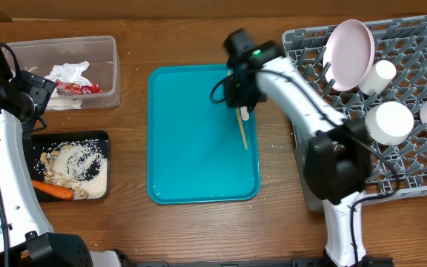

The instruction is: Sort waste into correct bins and load items into the dishwasher rack

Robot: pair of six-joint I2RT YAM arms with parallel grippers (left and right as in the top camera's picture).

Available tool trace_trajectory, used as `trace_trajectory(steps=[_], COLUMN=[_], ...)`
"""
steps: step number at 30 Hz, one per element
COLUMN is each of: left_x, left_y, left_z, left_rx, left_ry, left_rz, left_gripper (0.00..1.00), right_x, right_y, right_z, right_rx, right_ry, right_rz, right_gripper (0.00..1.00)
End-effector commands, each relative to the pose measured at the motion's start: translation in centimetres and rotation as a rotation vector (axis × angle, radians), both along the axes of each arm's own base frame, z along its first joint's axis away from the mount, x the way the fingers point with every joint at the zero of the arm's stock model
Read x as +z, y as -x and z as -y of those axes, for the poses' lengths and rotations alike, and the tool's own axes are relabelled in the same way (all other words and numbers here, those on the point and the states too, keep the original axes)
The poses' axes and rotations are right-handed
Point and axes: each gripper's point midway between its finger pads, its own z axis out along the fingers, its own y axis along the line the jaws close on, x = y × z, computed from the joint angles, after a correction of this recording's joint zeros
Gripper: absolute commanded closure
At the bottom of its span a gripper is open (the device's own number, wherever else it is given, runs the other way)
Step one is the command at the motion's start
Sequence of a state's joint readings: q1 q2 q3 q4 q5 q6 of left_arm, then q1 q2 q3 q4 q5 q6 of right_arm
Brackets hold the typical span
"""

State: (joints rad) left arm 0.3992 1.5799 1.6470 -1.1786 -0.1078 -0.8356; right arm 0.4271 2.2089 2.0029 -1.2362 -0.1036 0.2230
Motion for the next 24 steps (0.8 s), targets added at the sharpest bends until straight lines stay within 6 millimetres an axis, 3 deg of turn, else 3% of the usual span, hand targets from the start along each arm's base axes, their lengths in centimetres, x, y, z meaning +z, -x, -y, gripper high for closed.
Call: trace_trajectory(steps=[1, 5, 6, 9, 13, 19, 24], left_x=[0.1, 0.1, 0.1, 0.1, 0.1, 0.1, 0.1], left_y=[-0.2, -0.2, -0.2, -0.2, -0.2, -0.2, -0.2], left_z=[-0.1, -0.1, -0.1, -0.1, -0.1, -0.1, -0.1], left_rx=[0.009, 0.009, 0.009, 0.009, 0.009, 0.009, 0.009], left_ry=[-0.001, -0.001, -0.001, -0.001, -0.001, -0.001, -0.001], left_rz=[0.006, 0.006, 0.006, 0.006, 0.006, 0.006, 0.006], left_gripper=[0.0, 0.0, 0.0, 0.0, 0.0, 0.0, 0.0], right_x=[9.5, 12.7, 12.7, 11.7, 9.7, 5.4, 4.9], right_y=[-2.1, -3.2, -3.3, -3.6, -4.1, -5.4, -5.8], right_z=[4.2, 11.9, 14.5, 19.1, 20.3, 19.1, 18.7], right_rx=[-0.004, -0.052, -0.072, -0.138, -0.124, -0.064, -0.051], right_ry=[-0.09, -0.058, -0.038, -0.031, -0.08, -0.071, -0.047], right_rz=[0.185, 0.267, 0.268, 0.24, 0.199, 0.14, 0.145], right_gripper=[0.96, 0.96, 0.96, 0.96, 0.96, 0.92, 0.82])
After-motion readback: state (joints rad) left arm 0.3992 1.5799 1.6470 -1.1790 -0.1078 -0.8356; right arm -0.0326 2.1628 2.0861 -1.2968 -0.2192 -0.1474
